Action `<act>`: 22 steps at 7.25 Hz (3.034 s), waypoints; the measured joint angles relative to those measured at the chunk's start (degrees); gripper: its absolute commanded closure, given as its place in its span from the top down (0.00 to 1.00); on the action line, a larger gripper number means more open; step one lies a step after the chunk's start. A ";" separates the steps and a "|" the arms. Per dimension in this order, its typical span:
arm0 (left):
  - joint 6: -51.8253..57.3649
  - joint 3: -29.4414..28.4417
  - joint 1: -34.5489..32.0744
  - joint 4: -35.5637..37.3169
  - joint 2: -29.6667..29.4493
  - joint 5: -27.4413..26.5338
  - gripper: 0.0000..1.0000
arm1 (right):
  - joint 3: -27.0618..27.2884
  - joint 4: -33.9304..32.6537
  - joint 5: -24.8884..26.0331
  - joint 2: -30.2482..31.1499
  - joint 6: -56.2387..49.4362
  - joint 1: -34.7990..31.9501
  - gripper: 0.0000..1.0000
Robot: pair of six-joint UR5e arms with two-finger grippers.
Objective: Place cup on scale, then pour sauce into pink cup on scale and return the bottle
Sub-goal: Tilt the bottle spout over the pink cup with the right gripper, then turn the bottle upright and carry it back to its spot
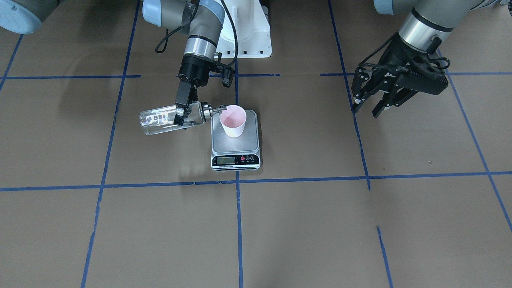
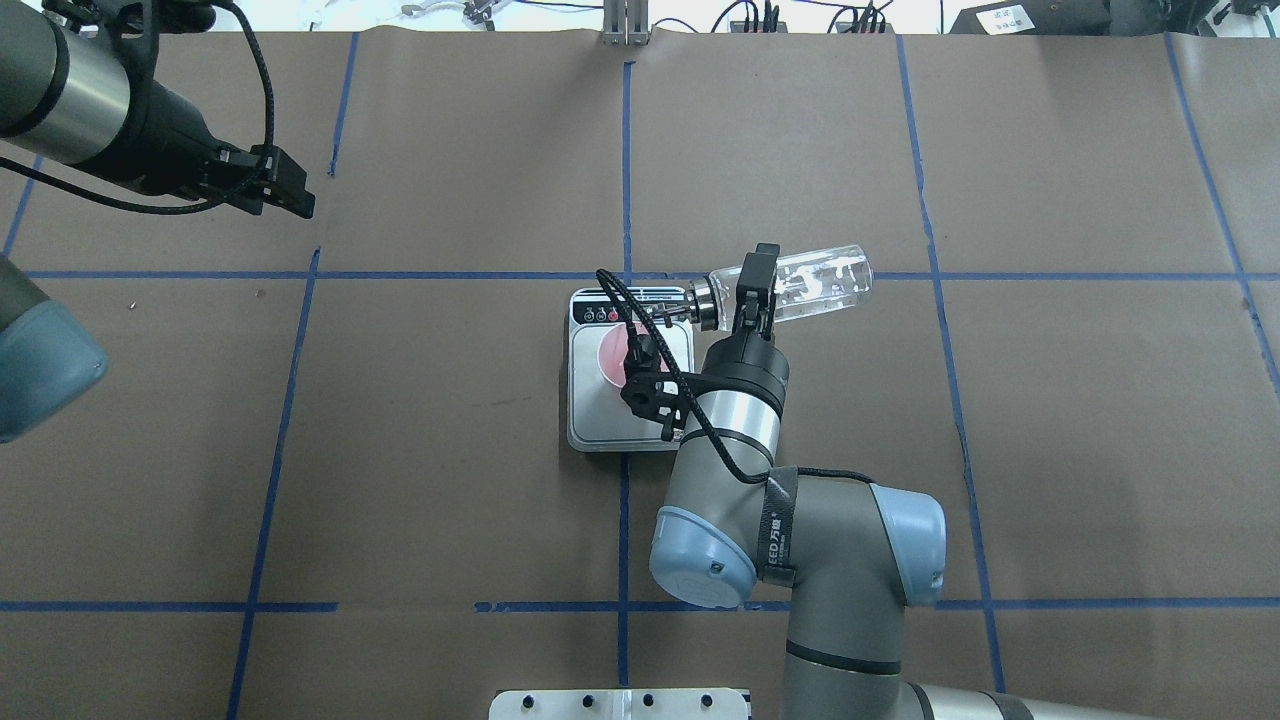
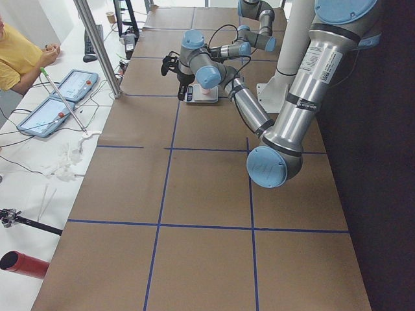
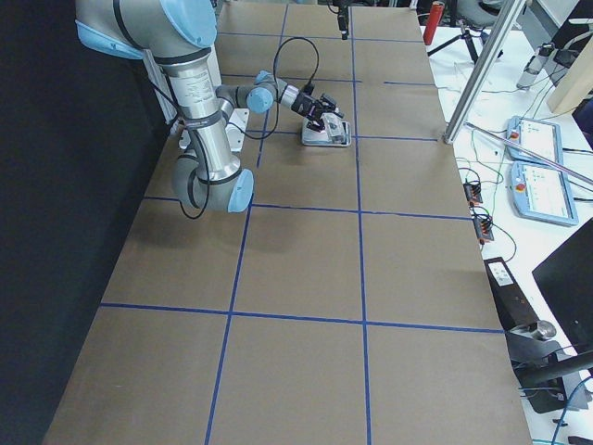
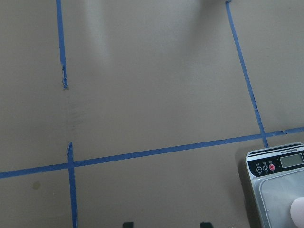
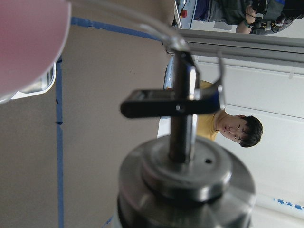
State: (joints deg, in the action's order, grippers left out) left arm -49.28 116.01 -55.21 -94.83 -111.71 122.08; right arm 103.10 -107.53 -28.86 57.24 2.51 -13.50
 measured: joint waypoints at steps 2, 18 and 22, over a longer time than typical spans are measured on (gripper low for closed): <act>-0.03 0.09 0.01 0.02 0.00 0.06 0.58 | 0.00 -0.56 0.32 -0.03 -1.85 -0.03 0.00; -0.72 0.80 0.17 0.35 -0.14 0.72 0.58 | 0.62 22.25 0.35 11.34 49.53 2.49 0.00; -0.85 0.91 0.17 0.35 -0.22 0.71 0.58 | 0.84 45.84 0.16 21.42 61.29 2.04 0.00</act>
State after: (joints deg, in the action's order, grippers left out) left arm -50.13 116.92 -55.04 -94.48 -111.94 122.79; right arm 103.94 -61.69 -28.70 78.67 63.81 -11.46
